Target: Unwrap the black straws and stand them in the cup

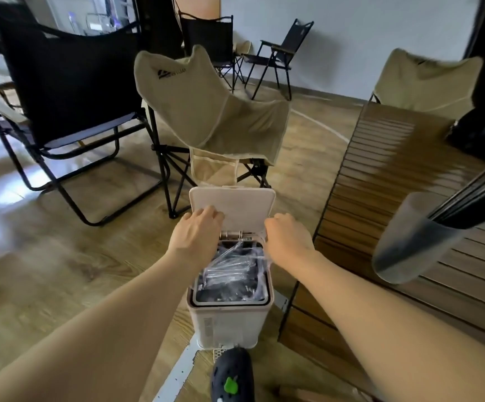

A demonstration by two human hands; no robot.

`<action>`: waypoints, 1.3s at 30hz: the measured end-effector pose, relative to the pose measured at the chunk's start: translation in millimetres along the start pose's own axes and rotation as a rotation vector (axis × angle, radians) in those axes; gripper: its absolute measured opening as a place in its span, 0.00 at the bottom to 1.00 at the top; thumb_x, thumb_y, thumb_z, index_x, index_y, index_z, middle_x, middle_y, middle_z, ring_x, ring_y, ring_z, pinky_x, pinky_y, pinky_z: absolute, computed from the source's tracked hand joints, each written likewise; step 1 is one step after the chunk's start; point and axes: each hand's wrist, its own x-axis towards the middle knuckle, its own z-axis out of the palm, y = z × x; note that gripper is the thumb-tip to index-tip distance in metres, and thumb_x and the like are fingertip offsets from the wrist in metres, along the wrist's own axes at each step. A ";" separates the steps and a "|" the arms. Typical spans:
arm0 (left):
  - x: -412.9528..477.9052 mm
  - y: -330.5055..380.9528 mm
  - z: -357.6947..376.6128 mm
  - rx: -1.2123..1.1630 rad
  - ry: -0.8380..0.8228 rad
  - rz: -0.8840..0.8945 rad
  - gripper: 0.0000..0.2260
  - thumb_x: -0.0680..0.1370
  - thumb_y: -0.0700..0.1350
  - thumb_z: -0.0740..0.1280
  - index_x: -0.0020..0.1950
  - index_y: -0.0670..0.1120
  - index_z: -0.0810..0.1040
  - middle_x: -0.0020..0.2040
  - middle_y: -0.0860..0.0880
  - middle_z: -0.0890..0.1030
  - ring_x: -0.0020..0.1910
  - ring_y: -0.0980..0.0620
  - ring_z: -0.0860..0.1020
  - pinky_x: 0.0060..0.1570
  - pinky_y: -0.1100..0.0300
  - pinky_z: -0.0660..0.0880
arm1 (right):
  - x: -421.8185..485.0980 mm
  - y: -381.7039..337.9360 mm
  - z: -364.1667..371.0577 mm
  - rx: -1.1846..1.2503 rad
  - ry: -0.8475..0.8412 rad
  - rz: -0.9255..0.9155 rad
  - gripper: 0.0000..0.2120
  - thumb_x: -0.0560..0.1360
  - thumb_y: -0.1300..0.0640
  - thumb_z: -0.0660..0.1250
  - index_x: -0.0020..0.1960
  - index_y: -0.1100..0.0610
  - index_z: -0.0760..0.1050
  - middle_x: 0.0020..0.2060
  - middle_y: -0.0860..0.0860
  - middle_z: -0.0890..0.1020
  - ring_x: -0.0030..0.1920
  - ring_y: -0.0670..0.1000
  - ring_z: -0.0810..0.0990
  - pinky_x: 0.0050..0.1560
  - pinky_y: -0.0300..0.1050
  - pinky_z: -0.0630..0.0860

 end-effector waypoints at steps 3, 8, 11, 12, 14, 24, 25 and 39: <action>-5.7 -1.6 -15.7 0.035 0.028 0.009 0.21 0.72 0.36 0.65 0.64 0.47 0.72 0.60 0.50 0.73 0.58 0.50 0.74 0.57 0.56 0.70 | -14.5 2.0 -12.6 0.013 0.038 -0.012 0.07 0.74 0.63 0.64 0.51 0.59 0.77 0.49 0.55 0.77 0.51 0.56 0.74 0.44 0.48 0.70; -8.4 2.2 -31.3 0.060 0.057 0.050 0.22 0.73 0.36 0.63 0.67 0.49 0.69 0.63 0.51 0.72 0.62 0.50 0.72 0.58 0.57 0.69 | -26.3 9.1 -23.9 0.055 0.186 -0.031 0.13 0.72 0.66 0.63 0.55 0.58 0.73 0.50 0.54 0.76 0.50 0.55 0.75 0.40 0.46 0.69; -0.6 4.8 -33.5 0.029 0.054 0.010 0.26 0.74 0.36 0.62 0.72 0.49 0.64 0.68 0.51 0.69 0.68 0.50 0.67 0.64 0.57 0.66 | -16.5 12.1 -23.8 0.079 0.205 -0.026 0.25 0.71 0.66 0.65 0.66 0.59 0.66 0.58 0.55 0.74 0.58 0.56 0.73 0.53 0.49 0.74; 2.9 3.9 -33.7 0.030 0.064 -0.003 0.27 0.74 0.36 0.62 0.73 0.49 0.63 0.69 0.52 0.68 0.69 0.50 0.66 0.65 0.57 0.64 | -11.5 12.8 -23.9 0.079 0.205 -0.023 0.26 0.71 0.65 0.66 0.68 0.59 0.65 0.61 0.55 0.73 0.61 0.57 0.72 0.58 0.50 0.73; 11.2 -1.0 -34.7 0.038 0.089 -0.019 0.30 0.73 0.37 0.63 0.74 0.50 0.60 0.70 0.53 0.68 0.70 0.51 0.66 0.67 0.57 0.62 | 1.0 13.2 -23.7 0.074 0.182 -0.012 0.28 0.71 0.65 0.65 0.70 0.58 0.63 0.65 0.56 0.71 0.65 0.57 0.70 0.63 0.51 0.70; 35.3 -13.5 -25.8 0.124 0.199 -0.104 0.15 0.77 0.48 0.52 0.59 0.49 0.73 0.29 0.53 0.76 0.32 0.53 0.76 0.66 0.56 0.52 | 37.6 13.4 -14.2 0.067 0.229 -0.052 0.18 0.75 0.64 0.61 0.64 0.58 0.67 0.45 0.52 0.82 0.47 0.54 0.80 0.61 0.51 0.69; 34.1 -12.9 -24.6 0.138 0.197 -0.099 0.14 0.77 0.49 0.52 0.54 0.50 0.76 0.27 0.54 0.74 0.30 0.53 0.76 0.66 0.56 0.54 | 33.8 14.2 -13.9 0.076 0.258 -0.042 0.15 0.76 0.64 0.61 0.62 0.58 0.69 0.44 0.52 0.82 0.47 0.54 0.80 0.61 0.51 0.69; 1.9 0.3 -28.1 0.077 -0.256 -0.165 0.13 0.80 0.42 0.55 0.61 0.51 0.74 0.58 0.51 0.80 0.59 0.49 0.76 0.60 0.56 0.63 | -11.1 21.0 -25.3 -0.030 0.091 0.035 0.10 0.76 0.64 0.59 0.57 0.58 0.71 0.52 0.55 0.80 0.57 0.56 0.74 0.60 0.50 0.68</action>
